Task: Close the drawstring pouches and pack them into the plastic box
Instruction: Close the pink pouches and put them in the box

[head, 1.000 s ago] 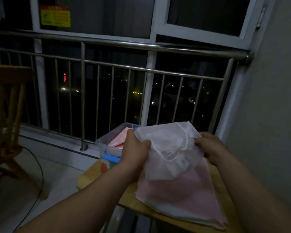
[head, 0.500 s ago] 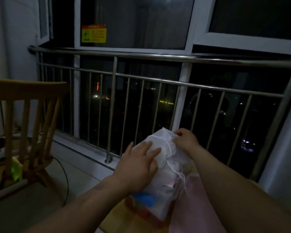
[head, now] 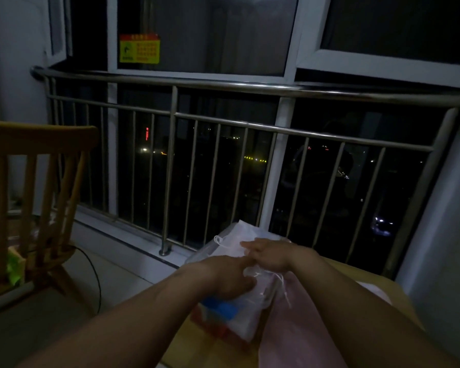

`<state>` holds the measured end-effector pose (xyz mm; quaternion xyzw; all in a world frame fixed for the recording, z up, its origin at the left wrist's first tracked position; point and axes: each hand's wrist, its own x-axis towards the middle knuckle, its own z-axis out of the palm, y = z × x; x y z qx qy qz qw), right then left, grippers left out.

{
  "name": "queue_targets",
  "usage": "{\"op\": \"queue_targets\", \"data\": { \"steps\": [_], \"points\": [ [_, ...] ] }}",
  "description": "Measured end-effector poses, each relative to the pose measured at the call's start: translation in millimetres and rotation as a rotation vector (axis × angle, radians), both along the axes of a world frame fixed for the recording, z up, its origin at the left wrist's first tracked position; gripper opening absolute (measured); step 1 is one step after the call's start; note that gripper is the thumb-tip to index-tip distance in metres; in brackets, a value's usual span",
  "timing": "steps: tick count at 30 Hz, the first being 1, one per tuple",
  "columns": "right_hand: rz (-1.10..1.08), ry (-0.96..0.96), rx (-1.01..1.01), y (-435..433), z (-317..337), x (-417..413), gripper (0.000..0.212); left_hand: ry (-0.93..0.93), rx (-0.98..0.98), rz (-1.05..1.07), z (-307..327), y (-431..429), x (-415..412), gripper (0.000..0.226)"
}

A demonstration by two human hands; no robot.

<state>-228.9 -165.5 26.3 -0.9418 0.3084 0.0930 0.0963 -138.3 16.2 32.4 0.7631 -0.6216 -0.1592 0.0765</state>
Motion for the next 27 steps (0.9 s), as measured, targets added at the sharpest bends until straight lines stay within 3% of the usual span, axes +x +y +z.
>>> {"op": "queue_targets", "data": {
  "steps": [3,7,14,21,27],
  "points": [
    [0.021,0.142,-0.030,4.8,2.7,6.7,0.059,-0.006,0.088,0.020,1.9,-2.2,0.5,0.066],
    [0.019,0.176,-0.027,9.2,8.4,11.5,0.058,-0.019,0.132,0.002,3.3,-8.3,5.5,0.065],
    [-0.022,-0.448,-0.036,18.1,10.6,-18.9,0.057,-0.109,-0.217,-0.004,1.8,-11.7,4.5,0.048],
    [-0.106,-0.553,-0.211,31.7,-1.7,-108.5,0.049,-0.174,-0.389,-0.059,10.0,-17.6,-49.5,0.044],
    [-0.333,-0.484,-0.260,38.6,-49.5,-203.8,0.049,-0.175,-0.454,-0.164,-13.7,-28.8,-122.7,0.038]
  ]
}}
